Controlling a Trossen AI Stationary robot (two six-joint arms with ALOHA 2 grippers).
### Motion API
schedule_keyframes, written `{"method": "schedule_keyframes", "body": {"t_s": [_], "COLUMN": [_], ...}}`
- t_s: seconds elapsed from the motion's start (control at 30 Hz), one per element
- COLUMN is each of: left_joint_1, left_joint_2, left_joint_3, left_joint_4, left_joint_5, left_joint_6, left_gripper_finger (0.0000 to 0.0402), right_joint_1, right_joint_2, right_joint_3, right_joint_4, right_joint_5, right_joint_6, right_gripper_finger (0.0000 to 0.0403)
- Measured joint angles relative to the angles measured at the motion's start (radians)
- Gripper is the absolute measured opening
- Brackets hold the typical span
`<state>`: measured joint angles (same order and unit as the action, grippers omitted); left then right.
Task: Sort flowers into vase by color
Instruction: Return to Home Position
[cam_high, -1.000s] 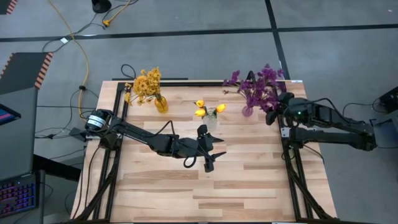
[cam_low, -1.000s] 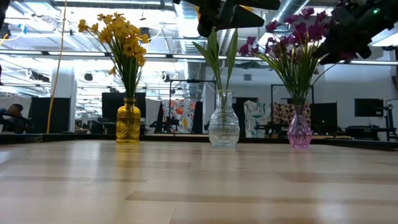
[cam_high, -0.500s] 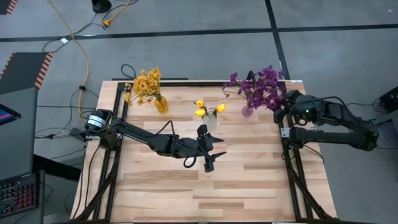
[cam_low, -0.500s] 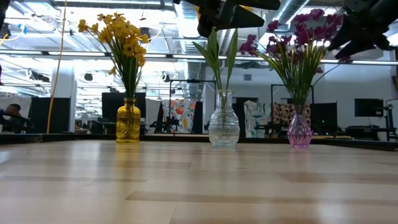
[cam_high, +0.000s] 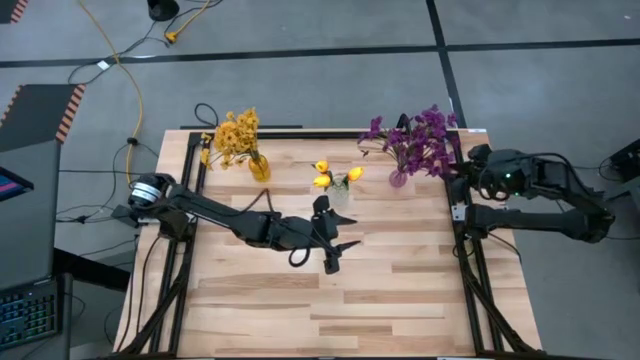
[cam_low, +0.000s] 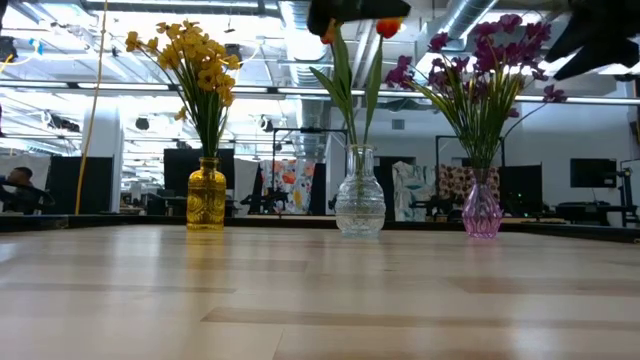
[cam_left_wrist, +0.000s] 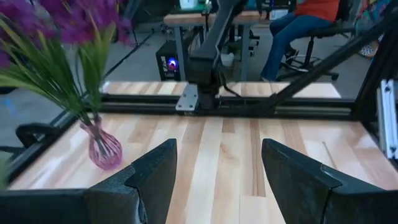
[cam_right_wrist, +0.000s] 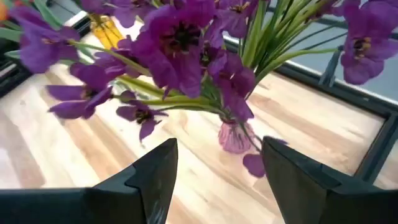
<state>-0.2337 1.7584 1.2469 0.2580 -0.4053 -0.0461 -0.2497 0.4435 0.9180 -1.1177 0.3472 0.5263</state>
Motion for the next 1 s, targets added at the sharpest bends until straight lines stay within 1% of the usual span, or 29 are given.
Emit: {"method": "schedule_keyframes", "body": {"t_s": [0.17, 0.37, 0.43, 0.53, 0.63, 0.77, 0.83, 0.9, 1.0], "left_joint_1": [0.000, -0.003, -0.004, -0.007, -0.012, -0.014, -0.014, -0.014, -0.014], "left_joint_2": [-0.083, -0.224, -0.279, -0.380, -0.495, -0.673, -0.762, -0.838, -0.940], "left_joint_3": [0.000, 0.000, 0.000, -0.024, -0.094, -0.226, -0.316, -0.424, -0.588], "left_joint_4": [-0.096, -0.248, -0.299, -0.353, -0.357, -0.325, -0.264, -0.170, -0.011], "left_joint_5": [-0.002, -0.008, -0.010, -0.020, -0.025, -0.025, -0.023, -0.018, 0.009], "left_joint_6": [0.022, 0.049, 0.042, 0.041, 0.034, -0.007, -0.021, -0.023, -0.007], "left_gripper_finger": [0.0224, 0.0224, 0.0224, 0.0224, 0.0224, 0.0224, 0.0224, 0.0224, 0.0224], "right_joint_1": [0.000, 0.000, 0.000, 0.000, 0.000, 0.000, 0.000, 0.000, 0.000], "right_joint_2": [0.000, 0.000, 0.000, -0.017, -0.047, -0.105, -0.137, -0.175, -0.232], "right_joint_3": [0.047, 0.120, 0.147, 0.167, 0.168, 0.154, 0.134, 0.100, 0.012], "right_joint_4": [-0.076, -0.166, -0.189, -0.190, -0.186, -0.170, -0.134, -0.055, 0.131], "right_joint_5": [-0.025, -0.030, -0.030, -0.030, -0.031, -0.031, -0.039, -0.073, -0.176], "right_joint_6": [-0.001, -0.005, -0.021, -0.054, -0.064, -0.068, -0.089, -0.125, -0.193], "right_gripper_finger": [0.0260, 0.0256, 0.0248, 0.0221, 0.0182, 0.0117, 0.0085, 0.0054, 0.0019]}}
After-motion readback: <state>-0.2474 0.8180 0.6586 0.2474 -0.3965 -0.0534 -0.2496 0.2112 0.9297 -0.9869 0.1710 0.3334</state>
